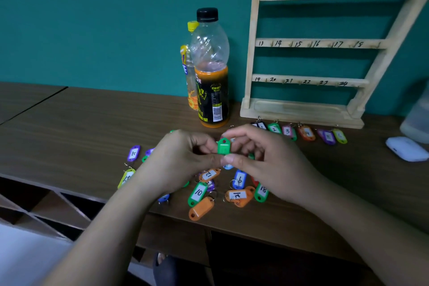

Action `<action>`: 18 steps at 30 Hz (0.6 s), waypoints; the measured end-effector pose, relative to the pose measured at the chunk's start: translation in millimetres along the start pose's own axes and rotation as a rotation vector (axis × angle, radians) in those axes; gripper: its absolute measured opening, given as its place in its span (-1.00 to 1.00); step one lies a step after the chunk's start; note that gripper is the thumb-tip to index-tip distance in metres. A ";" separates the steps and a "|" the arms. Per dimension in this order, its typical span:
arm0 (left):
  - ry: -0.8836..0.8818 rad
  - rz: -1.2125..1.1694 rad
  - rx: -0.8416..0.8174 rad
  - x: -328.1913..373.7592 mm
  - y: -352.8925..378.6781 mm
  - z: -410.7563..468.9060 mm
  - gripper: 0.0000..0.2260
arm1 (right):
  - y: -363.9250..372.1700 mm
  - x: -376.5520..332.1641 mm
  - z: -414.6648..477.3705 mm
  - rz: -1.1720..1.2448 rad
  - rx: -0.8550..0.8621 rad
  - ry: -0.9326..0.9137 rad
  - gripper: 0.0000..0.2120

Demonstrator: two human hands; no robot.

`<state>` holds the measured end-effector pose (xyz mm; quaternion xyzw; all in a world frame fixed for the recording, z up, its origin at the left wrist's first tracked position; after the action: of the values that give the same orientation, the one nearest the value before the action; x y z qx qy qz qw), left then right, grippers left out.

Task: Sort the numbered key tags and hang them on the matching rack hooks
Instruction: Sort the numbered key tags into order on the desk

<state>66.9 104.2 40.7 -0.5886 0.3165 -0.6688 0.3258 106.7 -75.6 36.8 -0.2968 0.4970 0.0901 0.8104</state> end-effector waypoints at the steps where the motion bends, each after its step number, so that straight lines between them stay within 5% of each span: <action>1: 0.004 -0.002 -0.012 0.1 2.4 1.5 -0.80 | -1.7 1.5 1.2 0.025 0.003 0.006 -0.70; 8: 0.009 0.005 -0.092 -9.9 11.2 6.7 -0.90 | -14.9 7.9 3.1 0.127 0.024 0.048 -0.91; 18: 0.001 0.234 -0.204 -23.8 18.9 10.7 -0.74 | -25.5 4.3 -5.0 -0.210 -0.023 -0.028 -0.82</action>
<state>81.0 111.9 12.8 -0.5775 0.4494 -0.5907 0.3401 116.3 -99.7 41.5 -0.3553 0.4505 0.0146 0.8189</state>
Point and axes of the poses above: each hand's wrist, its own z-axis towards the middle knuckle, its own y-axis out of the palm, x = y × z, the point moved 7 cm from there along z, towards the middle knuckle, and after that the axes turned 15 degrees about z, right-handed, at the moved point
